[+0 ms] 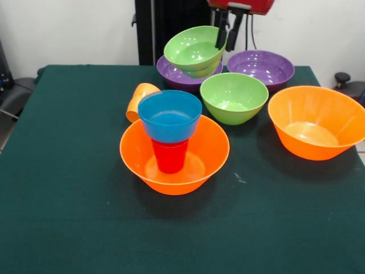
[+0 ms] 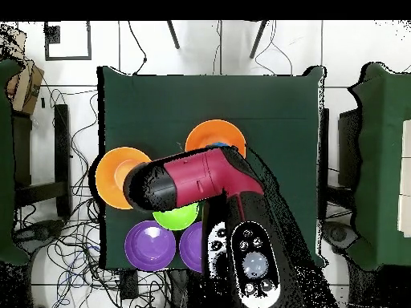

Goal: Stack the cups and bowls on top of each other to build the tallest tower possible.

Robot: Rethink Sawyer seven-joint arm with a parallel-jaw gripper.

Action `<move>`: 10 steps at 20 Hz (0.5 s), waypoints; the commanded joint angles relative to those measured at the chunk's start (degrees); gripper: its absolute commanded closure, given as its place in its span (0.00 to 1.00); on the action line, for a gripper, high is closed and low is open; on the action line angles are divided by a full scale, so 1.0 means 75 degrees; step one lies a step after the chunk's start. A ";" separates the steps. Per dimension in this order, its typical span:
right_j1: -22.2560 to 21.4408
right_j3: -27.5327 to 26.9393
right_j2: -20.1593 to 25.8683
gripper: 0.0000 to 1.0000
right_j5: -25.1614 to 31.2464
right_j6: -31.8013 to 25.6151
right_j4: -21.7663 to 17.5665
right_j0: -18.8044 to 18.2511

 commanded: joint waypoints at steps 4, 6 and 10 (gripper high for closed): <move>0.0269 -0.0795 -0.0294 1.00 0.1153 0.0380 0.0087 0.0179; 0.0285 -0.0813 -0.0268 1.00 0.1154 0.0406 0.0191 0.0186; 0.0392 -0.0997 -0.0247 1.00 0.1204 0.0327 0.0211 0.0182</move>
